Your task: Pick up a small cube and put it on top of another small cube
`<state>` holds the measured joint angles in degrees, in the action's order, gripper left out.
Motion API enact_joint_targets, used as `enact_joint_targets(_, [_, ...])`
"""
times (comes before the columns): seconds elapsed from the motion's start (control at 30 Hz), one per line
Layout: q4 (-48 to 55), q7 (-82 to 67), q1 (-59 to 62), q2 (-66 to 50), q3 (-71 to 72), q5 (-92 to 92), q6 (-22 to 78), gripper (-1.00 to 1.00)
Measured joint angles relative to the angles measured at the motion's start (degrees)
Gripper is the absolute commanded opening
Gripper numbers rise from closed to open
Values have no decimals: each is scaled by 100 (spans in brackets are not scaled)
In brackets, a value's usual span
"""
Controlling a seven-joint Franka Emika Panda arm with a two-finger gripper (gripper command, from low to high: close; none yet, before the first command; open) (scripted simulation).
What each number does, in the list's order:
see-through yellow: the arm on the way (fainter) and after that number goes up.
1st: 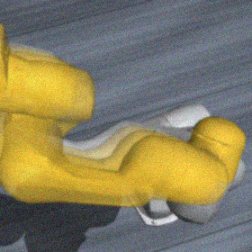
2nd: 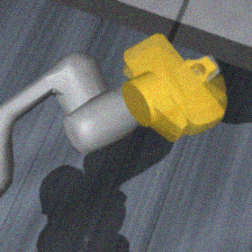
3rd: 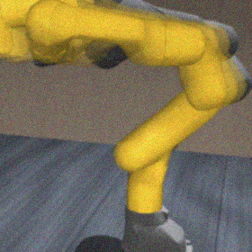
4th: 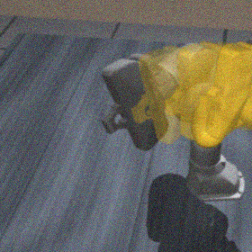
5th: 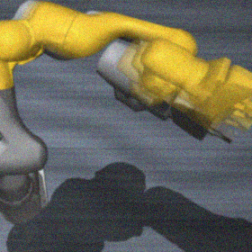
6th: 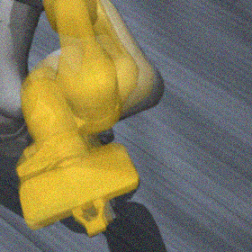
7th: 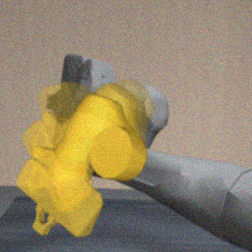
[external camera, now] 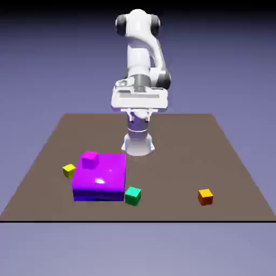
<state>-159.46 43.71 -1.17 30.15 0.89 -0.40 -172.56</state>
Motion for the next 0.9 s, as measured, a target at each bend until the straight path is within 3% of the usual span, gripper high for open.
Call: enact_joint_targets(0.9, [3337,2719,-1040,-5434,1926,-855,3148,0])
